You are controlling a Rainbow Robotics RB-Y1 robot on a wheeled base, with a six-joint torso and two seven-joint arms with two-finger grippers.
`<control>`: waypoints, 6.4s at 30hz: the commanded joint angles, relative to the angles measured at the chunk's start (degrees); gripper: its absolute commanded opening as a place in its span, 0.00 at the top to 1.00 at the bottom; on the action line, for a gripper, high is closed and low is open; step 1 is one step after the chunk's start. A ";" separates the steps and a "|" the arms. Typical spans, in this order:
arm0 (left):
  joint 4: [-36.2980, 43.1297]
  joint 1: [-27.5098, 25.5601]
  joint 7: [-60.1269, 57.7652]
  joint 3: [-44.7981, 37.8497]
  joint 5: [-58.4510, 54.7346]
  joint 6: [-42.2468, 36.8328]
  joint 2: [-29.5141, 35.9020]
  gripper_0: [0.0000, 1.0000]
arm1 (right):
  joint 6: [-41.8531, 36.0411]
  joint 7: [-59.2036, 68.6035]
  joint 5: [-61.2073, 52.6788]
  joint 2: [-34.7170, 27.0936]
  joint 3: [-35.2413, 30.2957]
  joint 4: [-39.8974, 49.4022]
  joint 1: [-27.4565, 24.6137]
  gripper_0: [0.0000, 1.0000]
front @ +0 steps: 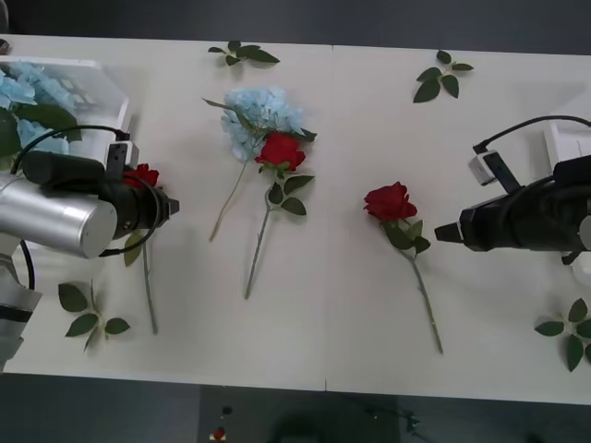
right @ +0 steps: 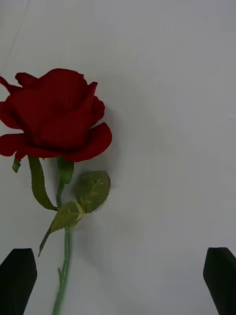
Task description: Put the red flowers into the right box and the blue flowers into the left box
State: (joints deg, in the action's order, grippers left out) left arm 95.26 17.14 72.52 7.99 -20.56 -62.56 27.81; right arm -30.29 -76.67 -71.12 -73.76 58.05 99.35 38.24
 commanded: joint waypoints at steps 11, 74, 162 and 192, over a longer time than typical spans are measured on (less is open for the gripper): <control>-3.15 -0.70 2.45 -3.42 3.51 7.55 0.75 0.00 | -3.19 12.24 19.36 14.26 -0.66 -5.66 -0.54 0.00; 22.69 -0.70 13.09 -12.83 -40.62 9.22 0.40 1.00 | -11.19 -13.77 15.40 3.10 -43.02 -28.51 -7.83 1.00; -7.37 10.20 82.48 3.78 -106.09 10.01 -28.81 1.00 | -38.61 -78.33 -48.23 33.51 -53.40 4.01 -27.43 0.00; -7.37 9.41 82.48 3.70 -105.04 10.01 -28.81 0.85 | -31.84 -78.33 -47.79 34.83 -47.33 4.01 -25.06 1.00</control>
State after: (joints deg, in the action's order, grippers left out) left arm 87.08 26.42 155.30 11.08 -125.42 -52.61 -0.42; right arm -62.25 -152.95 -118.62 -40.76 11.57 101.59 12.51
